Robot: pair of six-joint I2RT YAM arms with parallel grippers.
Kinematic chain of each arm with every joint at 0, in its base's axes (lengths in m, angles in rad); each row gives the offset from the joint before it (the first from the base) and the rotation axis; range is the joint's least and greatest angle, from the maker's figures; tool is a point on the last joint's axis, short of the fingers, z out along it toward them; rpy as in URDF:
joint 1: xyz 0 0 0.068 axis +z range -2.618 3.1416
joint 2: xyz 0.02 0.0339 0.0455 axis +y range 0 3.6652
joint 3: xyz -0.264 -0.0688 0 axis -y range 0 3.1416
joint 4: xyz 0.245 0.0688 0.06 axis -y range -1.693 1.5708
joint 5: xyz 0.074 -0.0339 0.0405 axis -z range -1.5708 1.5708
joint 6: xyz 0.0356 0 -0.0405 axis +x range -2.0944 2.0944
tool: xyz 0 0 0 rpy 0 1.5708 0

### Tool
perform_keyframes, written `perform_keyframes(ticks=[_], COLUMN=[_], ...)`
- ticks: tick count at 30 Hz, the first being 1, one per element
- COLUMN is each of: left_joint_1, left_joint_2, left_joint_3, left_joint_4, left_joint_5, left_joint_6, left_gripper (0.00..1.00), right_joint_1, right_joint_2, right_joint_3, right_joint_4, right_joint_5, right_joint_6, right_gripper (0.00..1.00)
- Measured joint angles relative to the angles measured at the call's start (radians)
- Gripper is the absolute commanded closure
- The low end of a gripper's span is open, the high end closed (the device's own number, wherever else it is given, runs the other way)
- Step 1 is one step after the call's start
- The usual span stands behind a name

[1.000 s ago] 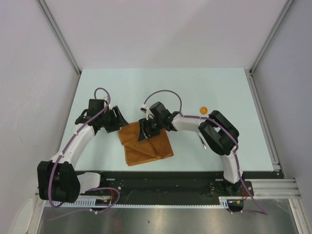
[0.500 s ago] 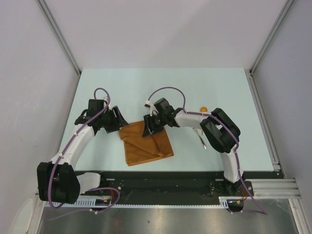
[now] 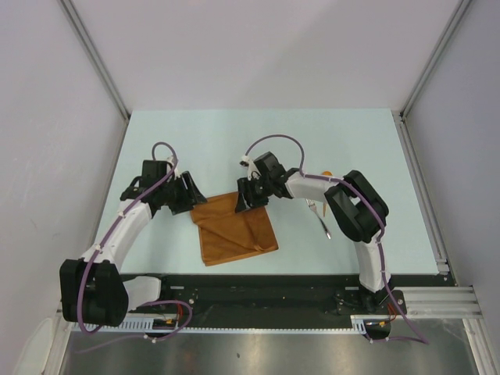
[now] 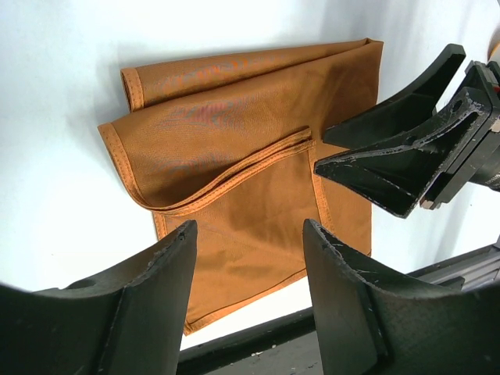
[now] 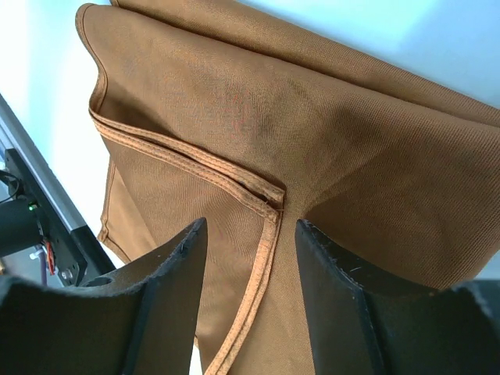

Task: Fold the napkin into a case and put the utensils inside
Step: Fold the rectangle-folded napkin at the center of the board.

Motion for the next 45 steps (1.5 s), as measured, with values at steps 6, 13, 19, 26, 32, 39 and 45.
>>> perform_keyframes(ticks=[6,13,19,26,32,39,45], left_joint_1=[0.0,0.0,0.0,0.0,0.002,-0.026,-0.044], left_joint_2=[0.0,0.0,0.0,0.012,0.063,0.106,0.103], left_joint_3=[0.0,0.0,0.0,0.023,0.065,0.079,0.079], left_joint_4=[0.0,-0.001,-0.006,-0.023,-0.018,-0.008,-0.005], left_joint_5=[0.0,-0.001,-0.004,-0.002,0.047,0.077,0.08], left_joint_6=[0.0,0.0,0.003,0.022,0.044,0.051,0.051], left_gripper=[0.39,0.39,0.38,0.37,0.37,0.37,0.37], right_joint_1=[0.007,0.048,0.088,0.245,0.281,0.126,0.112], right_joint_2=[0.013,0.026,0.026,0.011,-0.155,-0.259,-0.112], right_joint_3=[0.005,0.008,-0.015,-0.124,-0.205,-0.202,-0.142], right_joint_4=[0.011,0.043,0.089,0.192,0.199,0.162,0.097], right_joint_5=[-0.007,-0.038,-0.108,-0.244,-0.285,-0.175,-0.105], right_joint_6=[0.0,0.027,0.077,0.183,0.22,0.179,0.13], right_gripper=[0.48,0.51,0.53,0.51,0.42,0.36,0.34])
